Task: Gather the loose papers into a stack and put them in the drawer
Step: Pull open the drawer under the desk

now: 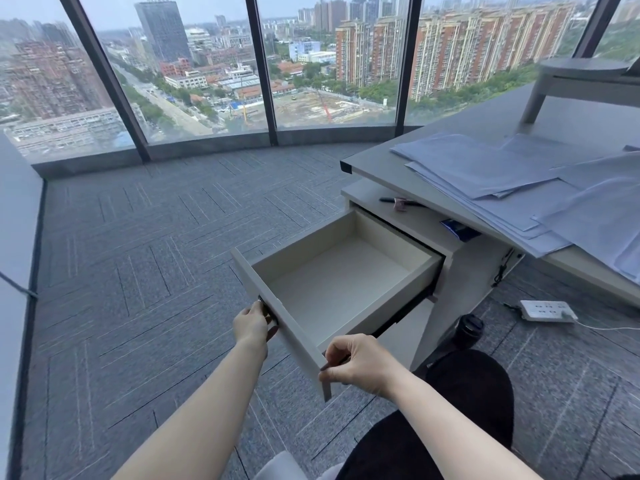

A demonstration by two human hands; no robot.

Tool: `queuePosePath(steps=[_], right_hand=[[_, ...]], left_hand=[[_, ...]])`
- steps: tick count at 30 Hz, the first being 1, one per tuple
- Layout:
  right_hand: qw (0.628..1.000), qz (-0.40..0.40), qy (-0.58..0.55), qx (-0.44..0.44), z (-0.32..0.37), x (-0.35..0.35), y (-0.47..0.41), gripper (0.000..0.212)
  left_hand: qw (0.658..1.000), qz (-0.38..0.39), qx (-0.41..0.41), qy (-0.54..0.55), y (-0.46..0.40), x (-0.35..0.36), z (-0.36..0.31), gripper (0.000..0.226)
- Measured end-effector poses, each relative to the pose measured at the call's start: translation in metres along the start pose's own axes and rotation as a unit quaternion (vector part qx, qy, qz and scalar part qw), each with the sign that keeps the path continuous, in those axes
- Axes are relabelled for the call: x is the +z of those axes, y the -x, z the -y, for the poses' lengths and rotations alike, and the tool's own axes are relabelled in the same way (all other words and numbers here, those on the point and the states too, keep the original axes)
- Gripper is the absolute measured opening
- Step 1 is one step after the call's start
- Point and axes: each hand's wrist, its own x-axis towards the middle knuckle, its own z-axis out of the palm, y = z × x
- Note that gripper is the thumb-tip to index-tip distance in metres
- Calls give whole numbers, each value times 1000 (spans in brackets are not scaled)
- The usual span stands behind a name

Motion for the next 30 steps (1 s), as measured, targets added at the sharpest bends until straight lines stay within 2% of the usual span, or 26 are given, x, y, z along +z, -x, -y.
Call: queuePosePath(steps=[7, 11, 14, 20, 27, 30], right_hand=[[1000, 7, 9, -6, 4, -2, 4, 18], [1000, 16, 0, -3, 6, -4, 4, 16], [1000, 18, -10, -1, 7, -6, 5, 17], [1000, -8, -10, -16, 20, -20, 14, 23], [993, -111, 21, -44, 29, -54, 25, 17], [984, -167, 17, -55, 31, -75, 38, 22]], left_hand=[[1000, 0, 0, -13, -1, -2, 1, 26], [997, -18, 15, -67, 1, -5, -5, 23], [984, -62, 75, -150, 8, -6, -17, 20], [941, -63, 232, -239, 36, 7, -47, 23], [894, 24, 366, -257, 84, 56, -66, 22], [875, 69, 403, -260, 106, 86, -67, 24]])
